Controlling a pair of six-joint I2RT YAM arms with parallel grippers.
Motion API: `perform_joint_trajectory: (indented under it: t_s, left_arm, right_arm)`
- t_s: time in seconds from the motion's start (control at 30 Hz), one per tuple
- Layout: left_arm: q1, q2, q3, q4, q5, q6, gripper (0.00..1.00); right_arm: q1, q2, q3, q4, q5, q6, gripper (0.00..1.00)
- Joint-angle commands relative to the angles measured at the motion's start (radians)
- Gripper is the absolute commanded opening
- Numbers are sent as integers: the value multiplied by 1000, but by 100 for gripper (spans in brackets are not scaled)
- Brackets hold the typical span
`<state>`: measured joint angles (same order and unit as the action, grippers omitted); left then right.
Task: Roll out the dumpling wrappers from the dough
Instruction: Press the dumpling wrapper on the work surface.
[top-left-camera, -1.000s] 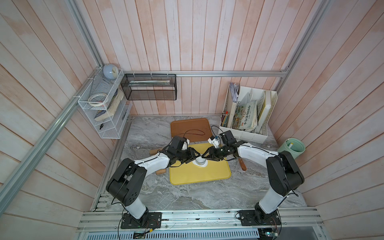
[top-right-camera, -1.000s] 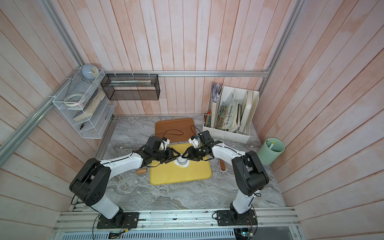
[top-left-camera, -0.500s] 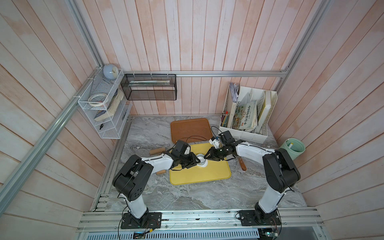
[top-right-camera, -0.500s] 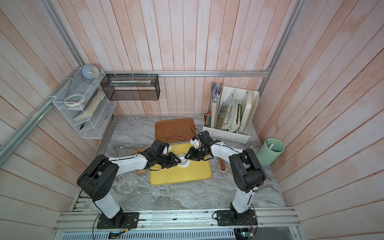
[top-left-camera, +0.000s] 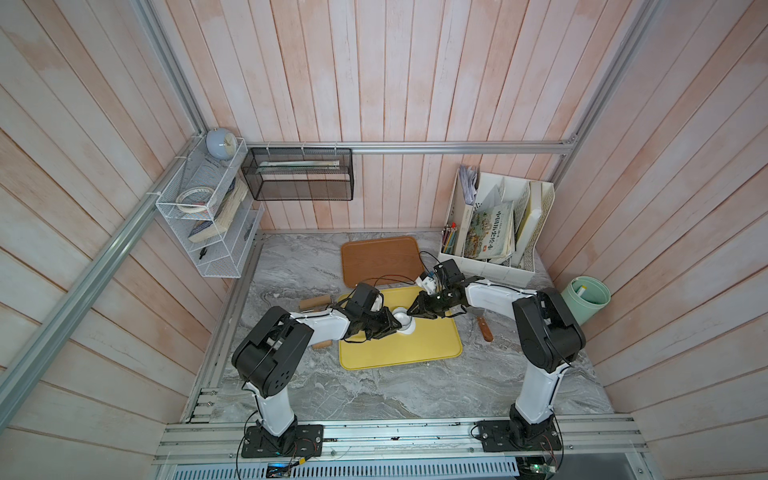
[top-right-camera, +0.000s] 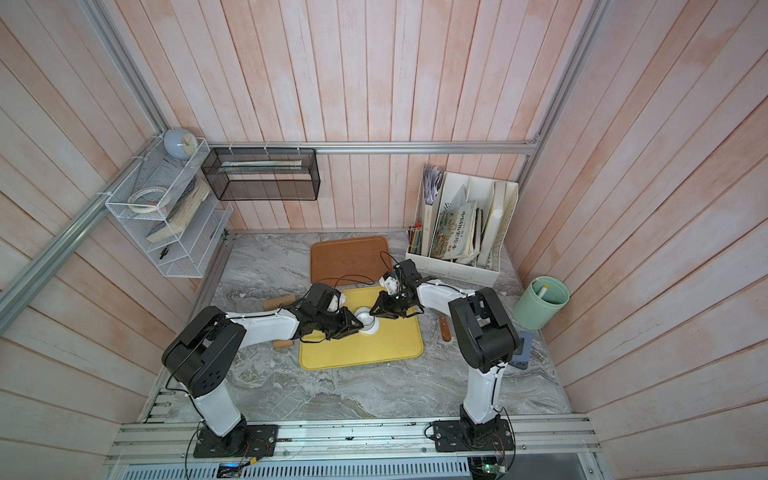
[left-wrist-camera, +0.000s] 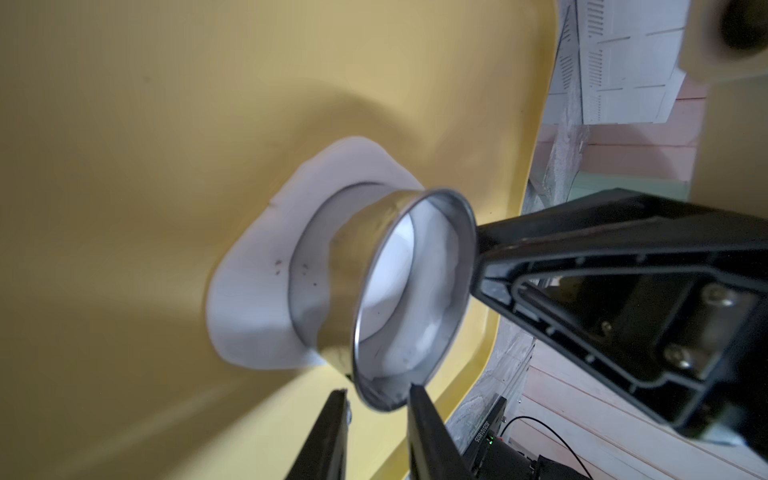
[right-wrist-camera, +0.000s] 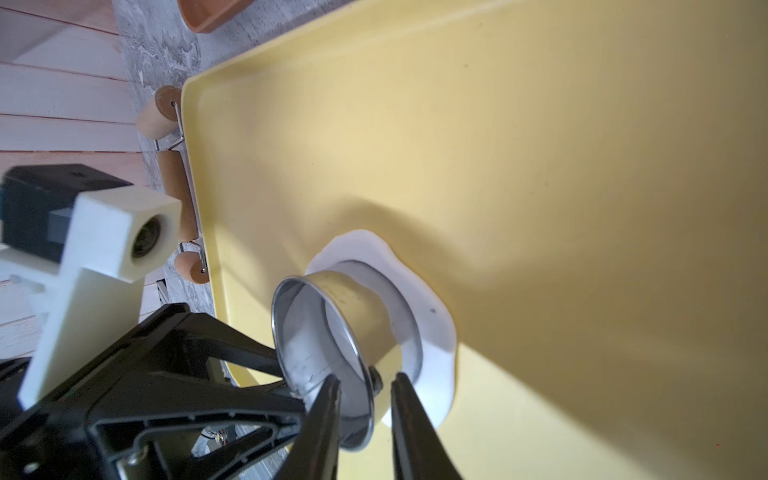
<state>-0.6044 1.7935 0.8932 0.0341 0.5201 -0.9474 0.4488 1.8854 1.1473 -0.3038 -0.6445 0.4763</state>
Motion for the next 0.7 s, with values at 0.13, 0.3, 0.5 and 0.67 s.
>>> perform_joint_trajectory:
  t_s: [0.13,0.3,0.5,0.67]
  left_arm:
    - [-3,35,-24,-5,-30,7,26]
    - [-3,34,-97,-31,-75,-16,23]
    - [-3,68,-179,-19,-97,-30,21]
    - [0,75,-212,-16,-117,-43,21]
  right_arm:
    - [-5,43,-4,11,10,-21,20]
    - [-16,68,-36,5,33,-22,18]
    - [-48,82,-109,39,46,-18,16]
    - [-56,82,-111,39,41,-22,15]
